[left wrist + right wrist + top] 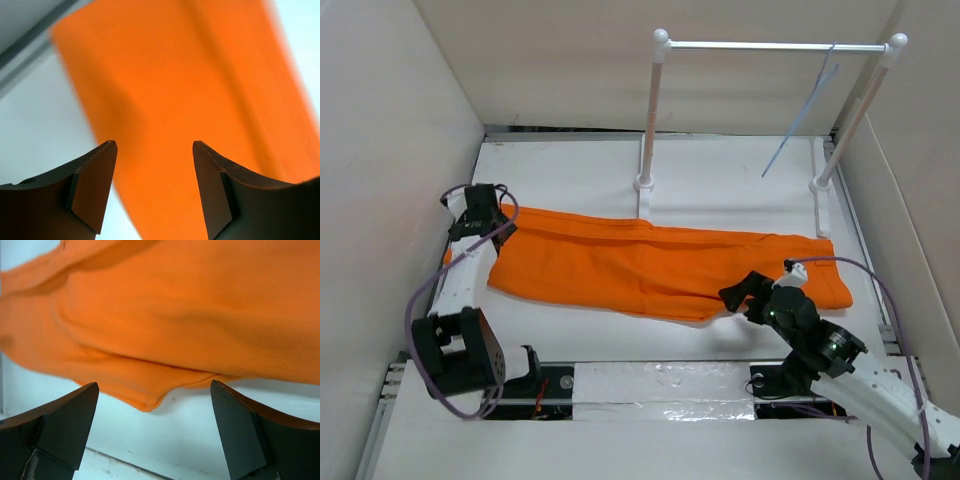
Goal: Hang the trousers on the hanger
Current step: Fold the trousers at the center of the board.
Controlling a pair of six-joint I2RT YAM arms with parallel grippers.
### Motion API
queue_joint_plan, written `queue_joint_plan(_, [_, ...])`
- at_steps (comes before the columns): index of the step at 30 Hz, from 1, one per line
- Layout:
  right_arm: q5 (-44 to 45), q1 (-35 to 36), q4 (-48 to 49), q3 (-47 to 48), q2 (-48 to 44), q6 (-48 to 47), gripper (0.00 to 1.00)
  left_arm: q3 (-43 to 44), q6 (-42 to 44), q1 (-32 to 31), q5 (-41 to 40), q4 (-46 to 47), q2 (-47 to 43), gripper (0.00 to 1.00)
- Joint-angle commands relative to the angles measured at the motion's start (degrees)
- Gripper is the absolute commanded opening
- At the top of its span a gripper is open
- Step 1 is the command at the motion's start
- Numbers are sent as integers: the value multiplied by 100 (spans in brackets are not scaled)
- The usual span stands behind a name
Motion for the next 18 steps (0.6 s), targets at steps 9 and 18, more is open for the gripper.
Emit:
queue_joint_plan(9, [1639,-1060,-991,867,476,267,38,256,-713,-3773,1117,1526,-836,0])
queue_joint_plan(18, [-406,-3268,1274,455,2566,-1007,25,-201,-705,-5778,671,2698,-150,0])
